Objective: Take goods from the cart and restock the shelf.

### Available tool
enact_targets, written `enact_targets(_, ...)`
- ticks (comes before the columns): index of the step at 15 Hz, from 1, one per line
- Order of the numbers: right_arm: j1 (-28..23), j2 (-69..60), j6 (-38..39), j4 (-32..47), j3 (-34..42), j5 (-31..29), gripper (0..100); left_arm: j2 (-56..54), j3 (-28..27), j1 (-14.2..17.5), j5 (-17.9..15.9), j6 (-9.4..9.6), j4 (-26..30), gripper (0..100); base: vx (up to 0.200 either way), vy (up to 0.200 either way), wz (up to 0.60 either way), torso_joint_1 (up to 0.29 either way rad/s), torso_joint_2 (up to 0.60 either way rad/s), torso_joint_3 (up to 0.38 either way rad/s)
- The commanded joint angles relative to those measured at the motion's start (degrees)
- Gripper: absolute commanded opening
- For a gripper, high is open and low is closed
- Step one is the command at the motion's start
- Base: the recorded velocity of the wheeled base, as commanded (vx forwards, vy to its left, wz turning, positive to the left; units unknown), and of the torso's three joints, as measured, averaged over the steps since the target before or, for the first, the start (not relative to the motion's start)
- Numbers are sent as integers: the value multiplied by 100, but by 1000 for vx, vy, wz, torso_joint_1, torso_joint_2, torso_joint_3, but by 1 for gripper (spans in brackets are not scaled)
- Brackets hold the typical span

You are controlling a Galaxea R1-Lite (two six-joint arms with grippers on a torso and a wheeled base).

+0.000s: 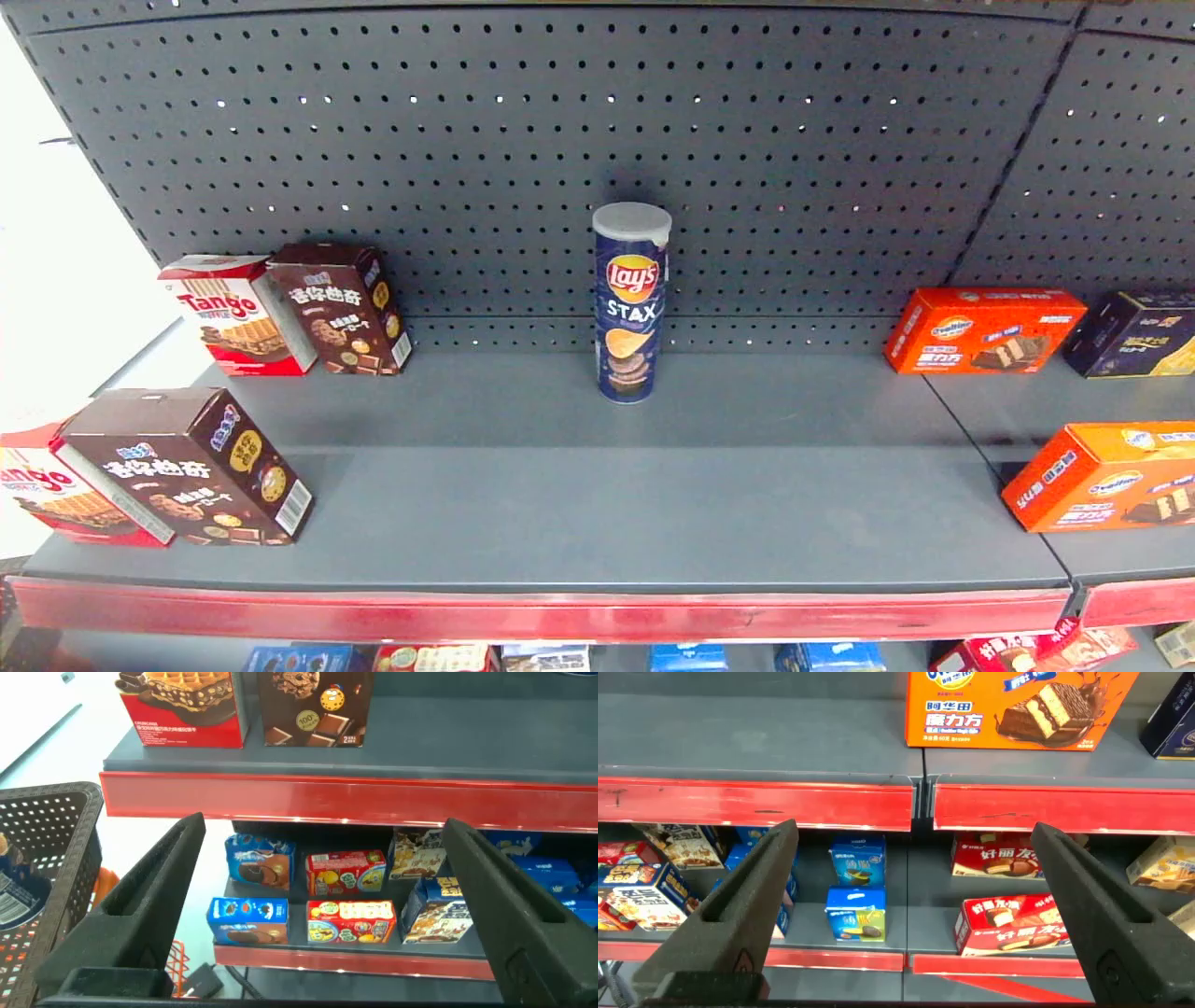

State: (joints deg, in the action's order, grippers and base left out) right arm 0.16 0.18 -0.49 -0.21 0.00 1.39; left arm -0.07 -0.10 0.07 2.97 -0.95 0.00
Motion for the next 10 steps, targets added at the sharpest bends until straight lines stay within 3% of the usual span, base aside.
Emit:
enact_targets(1,2,8,-4,-6,0,2,100,7,1,1,1,-2,0,100,0,0,0,0,0,0)
enact_targets(2,2,8,5,-6,0,2,100,7,1,1,1,-2,0,100,0,0,0,0,0,0)
enact_targets(10,2,8,5,3,0,2,100,7,1,1,1,-2,0,100,0,0,600,3,3,3)
